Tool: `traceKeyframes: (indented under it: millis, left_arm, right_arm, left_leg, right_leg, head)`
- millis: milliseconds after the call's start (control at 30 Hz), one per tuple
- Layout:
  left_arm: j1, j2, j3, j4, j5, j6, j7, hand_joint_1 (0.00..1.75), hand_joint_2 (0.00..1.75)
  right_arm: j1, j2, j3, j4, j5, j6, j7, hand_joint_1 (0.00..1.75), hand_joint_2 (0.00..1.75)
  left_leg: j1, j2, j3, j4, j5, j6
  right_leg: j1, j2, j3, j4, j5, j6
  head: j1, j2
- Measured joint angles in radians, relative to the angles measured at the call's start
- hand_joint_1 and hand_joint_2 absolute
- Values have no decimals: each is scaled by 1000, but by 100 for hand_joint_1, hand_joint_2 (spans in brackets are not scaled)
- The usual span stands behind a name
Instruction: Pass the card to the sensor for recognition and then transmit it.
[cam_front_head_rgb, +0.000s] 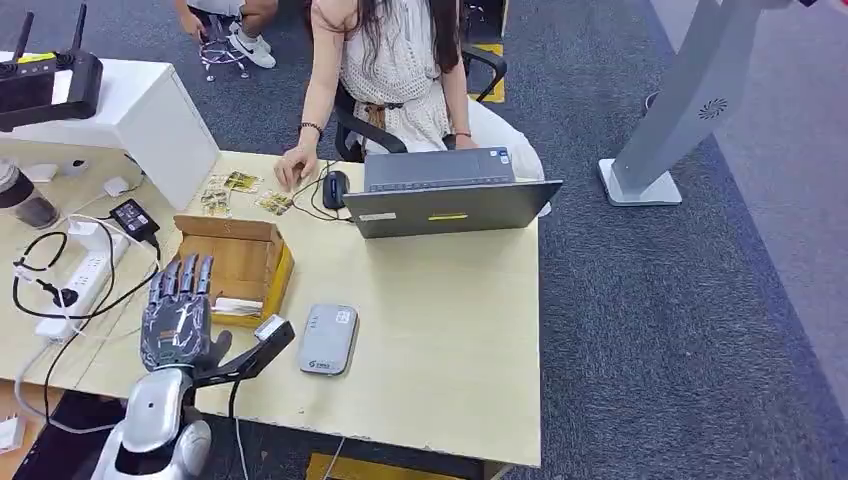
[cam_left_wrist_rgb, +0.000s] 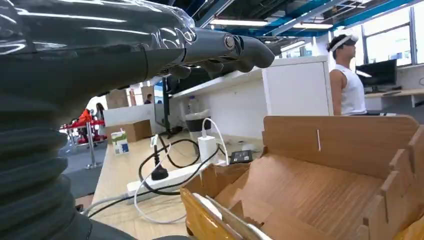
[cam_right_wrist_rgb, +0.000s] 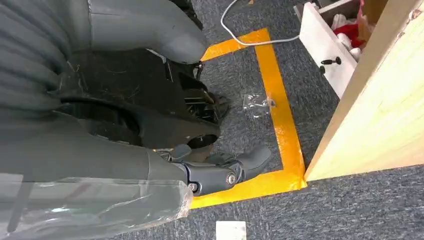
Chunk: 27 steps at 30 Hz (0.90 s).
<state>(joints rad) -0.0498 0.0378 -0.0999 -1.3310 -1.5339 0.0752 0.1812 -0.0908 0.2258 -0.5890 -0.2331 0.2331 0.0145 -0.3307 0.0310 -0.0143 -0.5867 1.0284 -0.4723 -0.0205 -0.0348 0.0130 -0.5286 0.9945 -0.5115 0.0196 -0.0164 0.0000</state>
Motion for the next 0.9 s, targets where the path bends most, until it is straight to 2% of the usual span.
traceKeyframes:
  millis: [567, 900]
  left_arm:
    - [-15, -19, 0, 29, -3, 6, -2, 0, 175]
    - [-31, -27, -6, 46, -3, -15, 47, 0, 175]
  right_arm:
    - [0, 1, 0, 0, 5, 2, 4, 0, 175]
    - [-1, 2, -2, 0, 11, 13, 13, 0, 175]
  left_leg:
    - [0, 0, 0, 0, 0, 0]
    - [0, 0, 0, 0, 0, 0]
  right_leg:
    - [0, 0, 0, 0, 0, 0]
    - [0, 0, 0, 0, 0, 0]
  head:
    - [0, 0]
    - [0, 0]
